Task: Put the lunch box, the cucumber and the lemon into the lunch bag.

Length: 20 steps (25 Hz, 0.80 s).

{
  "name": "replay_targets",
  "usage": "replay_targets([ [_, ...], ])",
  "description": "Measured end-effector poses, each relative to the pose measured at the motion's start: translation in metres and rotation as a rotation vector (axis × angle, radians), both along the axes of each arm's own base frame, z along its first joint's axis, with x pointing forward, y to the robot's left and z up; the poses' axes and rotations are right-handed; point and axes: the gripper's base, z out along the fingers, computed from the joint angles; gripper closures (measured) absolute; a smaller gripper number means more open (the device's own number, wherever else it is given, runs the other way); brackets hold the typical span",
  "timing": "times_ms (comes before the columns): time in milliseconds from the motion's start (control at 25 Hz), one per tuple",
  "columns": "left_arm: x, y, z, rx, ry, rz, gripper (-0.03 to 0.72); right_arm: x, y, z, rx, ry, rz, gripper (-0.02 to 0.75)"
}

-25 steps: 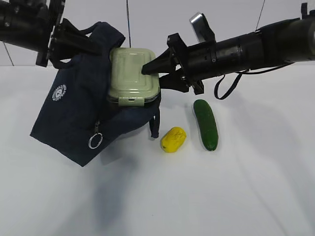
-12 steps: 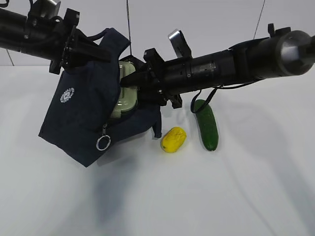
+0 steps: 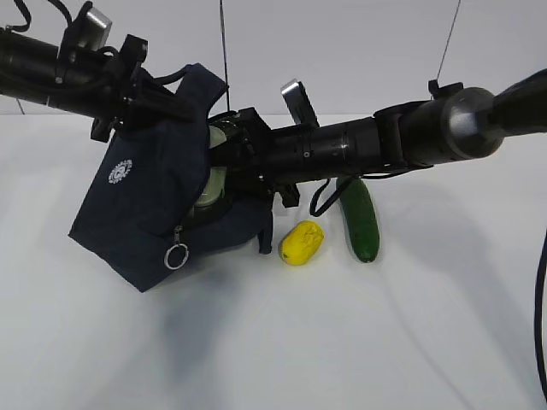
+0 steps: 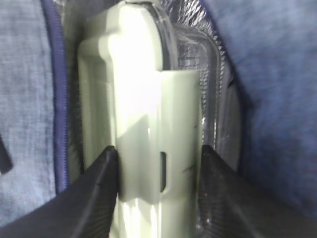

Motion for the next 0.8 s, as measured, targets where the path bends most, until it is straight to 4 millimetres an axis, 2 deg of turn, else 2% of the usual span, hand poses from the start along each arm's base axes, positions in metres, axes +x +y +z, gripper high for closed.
replay_targets([
  [160,0.004,0.000,-0.011,-0.004,0.027,0.006,0.697,0.002,-0.001,-0.002,-0.019,-0.010,-0.016,0.384],
  [440,0.007,-0.001,-0.017,-0.006,0.040,0.014,0.697,0.006,-0.002,-0.005,-0.035,-0.020,-0.045,0.384],
  [800,0.007,-0.001,-0.019,0.000,0.043,0.014,0.697,0.011,0.013,-0.026,-0.038,0.001,-0.028,0.384],
])
